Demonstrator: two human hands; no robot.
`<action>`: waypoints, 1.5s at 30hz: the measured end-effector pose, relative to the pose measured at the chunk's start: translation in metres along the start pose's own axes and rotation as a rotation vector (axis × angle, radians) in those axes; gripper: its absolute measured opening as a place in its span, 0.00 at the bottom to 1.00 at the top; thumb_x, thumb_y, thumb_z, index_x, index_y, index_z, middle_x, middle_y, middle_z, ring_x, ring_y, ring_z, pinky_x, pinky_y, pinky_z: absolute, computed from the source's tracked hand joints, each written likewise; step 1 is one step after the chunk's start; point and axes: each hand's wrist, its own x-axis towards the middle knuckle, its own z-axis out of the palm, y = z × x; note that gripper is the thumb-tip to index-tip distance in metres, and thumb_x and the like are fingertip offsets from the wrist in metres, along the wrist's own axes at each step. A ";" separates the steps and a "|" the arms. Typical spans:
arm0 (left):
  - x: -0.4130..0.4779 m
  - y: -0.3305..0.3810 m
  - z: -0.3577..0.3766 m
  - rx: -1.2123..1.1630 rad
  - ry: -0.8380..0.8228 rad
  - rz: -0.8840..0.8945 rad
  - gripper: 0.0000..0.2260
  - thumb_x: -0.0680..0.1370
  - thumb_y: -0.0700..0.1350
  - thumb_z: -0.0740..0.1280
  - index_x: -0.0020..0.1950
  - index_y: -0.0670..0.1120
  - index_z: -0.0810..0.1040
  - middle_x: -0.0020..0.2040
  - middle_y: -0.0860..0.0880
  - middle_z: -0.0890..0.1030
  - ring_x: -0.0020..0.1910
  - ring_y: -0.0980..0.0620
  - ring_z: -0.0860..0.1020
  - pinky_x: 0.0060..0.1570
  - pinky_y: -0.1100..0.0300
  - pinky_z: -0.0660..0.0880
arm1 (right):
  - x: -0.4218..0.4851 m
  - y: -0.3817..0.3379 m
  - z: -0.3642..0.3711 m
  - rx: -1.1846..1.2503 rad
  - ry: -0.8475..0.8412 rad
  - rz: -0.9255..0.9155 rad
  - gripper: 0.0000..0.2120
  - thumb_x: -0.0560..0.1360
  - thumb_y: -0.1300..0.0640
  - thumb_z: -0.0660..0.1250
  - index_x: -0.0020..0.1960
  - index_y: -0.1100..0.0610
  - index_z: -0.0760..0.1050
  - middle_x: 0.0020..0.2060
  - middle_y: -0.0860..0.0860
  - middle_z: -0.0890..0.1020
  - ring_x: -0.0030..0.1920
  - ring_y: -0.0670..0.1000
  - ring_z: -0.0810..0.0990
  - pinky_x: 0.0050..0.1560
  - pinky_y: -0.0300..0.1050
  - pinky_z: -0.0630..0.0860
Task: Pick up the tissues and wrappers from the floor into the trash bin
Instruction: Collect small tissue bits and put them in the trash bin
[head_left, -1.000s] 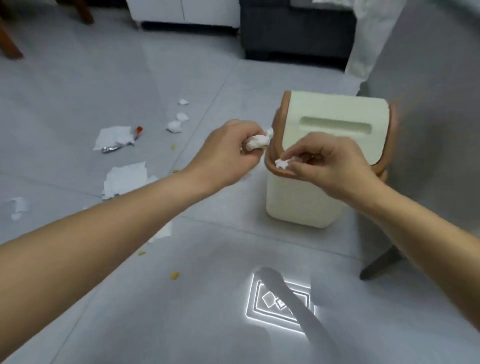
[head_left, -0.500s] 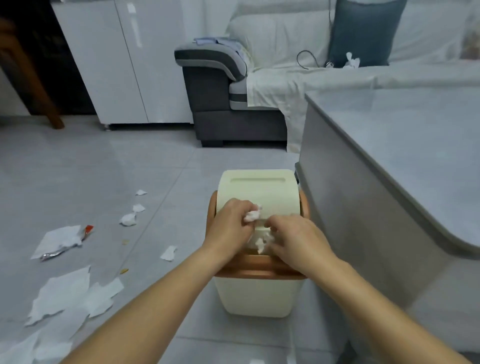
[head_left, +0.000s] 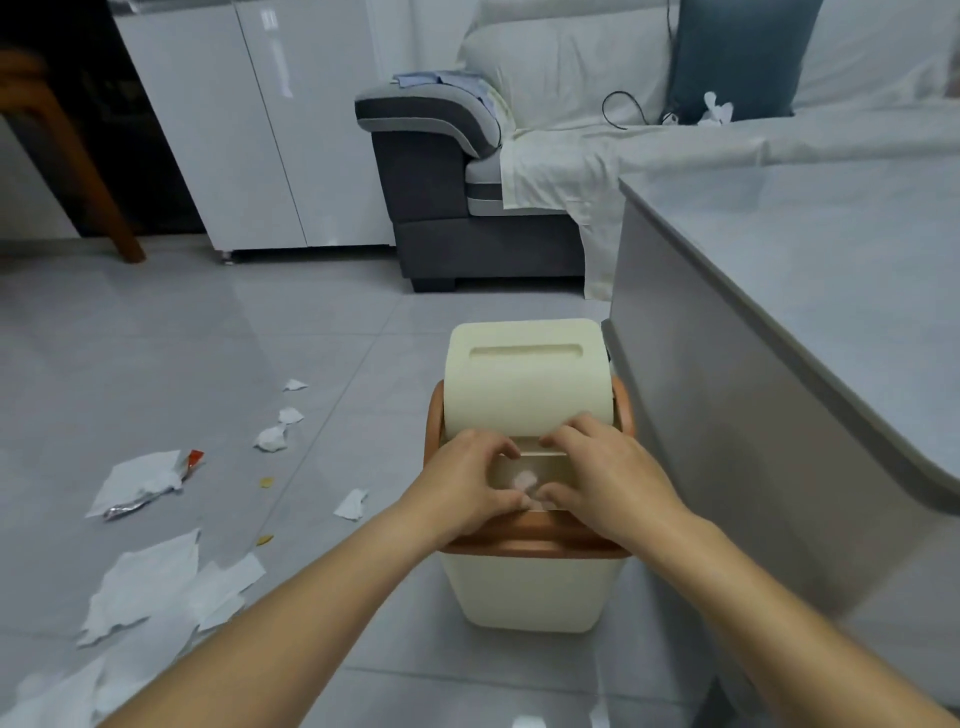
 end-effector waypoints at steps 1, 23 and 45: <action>-0.006 -0.001 -0.005 -0.012 0.007 0.000 0.21 0.66 0.54 0.74 0.56 0.54 0.74 0.55 0.55 0.75 0.53 0.56 0.74 0.52 0.62 0.72 | 0.000 -0.001 0.000 0.010 0.002 0.003 0.24 0.68 0.44 0.69 0.61 0.49 0.71 0.56 0.47 0.74 0.55 0.52 0.76 0.51 0.45 0.70; -0.452 -0.300 -0.081 0.008 0.042 -1.098 0.30 0.69 0.53 0.73 0.67 0.49 0.67 0.64 0.43 0.70 0.61 0.45 0.72 0.61 0.52 0.71 | -0.055 -0.194 0.160 -0.091 -0.434 -0.632 0.25 0.62 0.51 0.78 0.57 0.53 0.78 0.57 0.58 0.78 0.54 0.62 0.79 0.51 0.56 0.78; -0.639 -0.295 -0.033 0.017 0.316 -1.193 0.06 0.73 0.38 0.66 0.50 0.43 0.79 0.45 0.46 0.74 0.45 0.49 0.72 0.43 0.59 0.66 | -0.091 -0.269 0.307 -0.216 -0.808 -0.427 0.12 0.73 0.49 0.64 0.52 0.54 0.69 0.48 0.54 0.71 0.43 0.58 0.78 0.43 0.51 0.77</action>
